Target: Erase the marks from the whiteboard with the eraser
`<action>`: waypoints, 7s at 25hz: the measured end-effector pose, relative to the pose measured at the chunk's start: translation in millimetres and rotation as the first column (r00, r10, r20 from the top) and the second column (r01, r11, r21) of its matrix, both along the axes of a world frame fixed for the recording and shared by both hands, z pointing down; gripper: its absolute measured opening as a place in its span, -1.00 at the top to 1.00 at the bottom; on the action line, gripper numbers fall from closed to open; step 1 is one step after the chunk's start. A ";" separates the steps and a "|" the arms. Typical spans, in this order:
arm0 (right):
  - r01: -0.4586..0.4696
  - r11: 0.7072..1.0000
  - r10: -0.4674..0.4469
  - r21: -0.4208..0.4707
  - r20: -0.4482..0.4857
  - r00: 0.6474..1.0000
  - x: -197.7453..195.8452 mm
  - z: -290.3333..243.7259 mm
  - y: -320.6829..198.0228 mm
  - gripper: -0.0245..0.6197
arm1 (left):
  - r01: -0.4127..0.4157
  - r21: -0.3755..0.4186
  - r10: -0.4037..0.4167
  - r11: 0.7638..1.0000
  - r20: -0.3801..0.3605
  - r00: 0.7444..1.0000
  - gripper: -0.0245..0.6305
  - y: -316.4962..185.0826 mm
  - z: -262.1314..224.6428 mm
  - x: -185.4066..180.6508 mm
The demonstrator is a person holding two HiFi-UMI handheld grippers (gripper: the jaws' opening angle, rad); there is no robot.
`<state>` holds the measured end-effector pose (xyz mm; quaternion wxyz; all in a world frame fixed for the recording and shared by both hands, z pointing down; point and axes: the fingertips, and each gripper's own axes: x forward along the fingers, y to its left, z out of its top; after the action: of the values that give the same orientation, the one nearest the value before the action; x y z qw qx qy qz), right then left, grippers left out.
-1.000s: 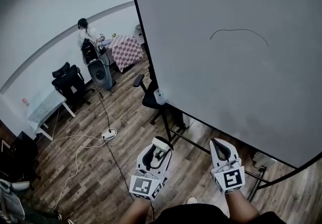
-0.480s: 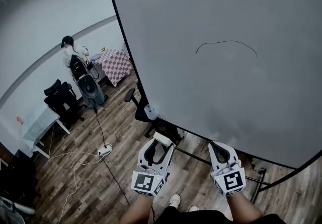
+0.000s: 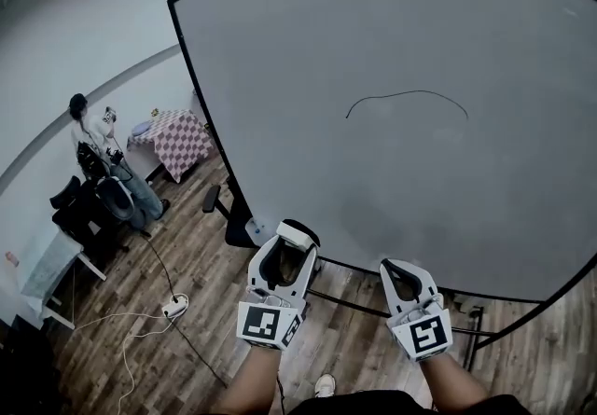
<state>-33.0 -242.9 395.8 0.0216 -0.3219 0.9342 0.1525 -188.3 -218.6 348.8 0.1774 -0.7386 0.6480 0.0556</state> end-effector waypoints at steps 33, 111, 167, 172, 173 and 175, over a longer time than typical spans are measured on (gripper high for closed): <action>-0.229 0.966 0.240 0.122 -0.082 0.967 -7.8 -24.5 -12.1 0.87 | -0.075 -0.074 0.071 0.994 -0.053 0.996 0.19 -154.5 -104.3 -6.2; -0.448 0.864 0.440 0.229 0.091 0.894 135.0 -102.4 -51.4 0.87 | -0.166 0.073 0.177 0.983 -0.177 0.968 0.19 -169.0 -206.7 111.4; -0.557 0.808 0.544 0.195 0.118 0.831 189.8 -94.5 -8.5 0.87 | -0.393 -0.147 0.398 0.908 0.601 0.694 0.19 -142.4 -77.6 348.1; -0.570 0.800 0.553 0.188 0.139 0.821 194.2 -98.6 -6.1 0.87 | -0.404 -0.138 0.399 0.904 0.614 0.682 0.19 -144.3 -68.0 351.2; -0.572 0.799 0.554 0.187 0.141 0.820 196.2 -99.3 -6.0 0.87 | -0.413 -0.133 0.403 0.901 0.609 0.683 0.19 -143.6 -67.4 352.0; -0.573 0.798 0.554 0.187 0.146 0.820 199.0 -100.2 -4.9 0.87 | -0.420 -0.121 0.405 0.900 0.588 0.700 0.19 -139.0 -69.4 349.9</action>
<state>166.0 -247.8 295.6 0.0502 -0.5867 0.7712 0.2417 161.5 -357.5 279.4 0.3645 -0.8414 0.3753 -0.1354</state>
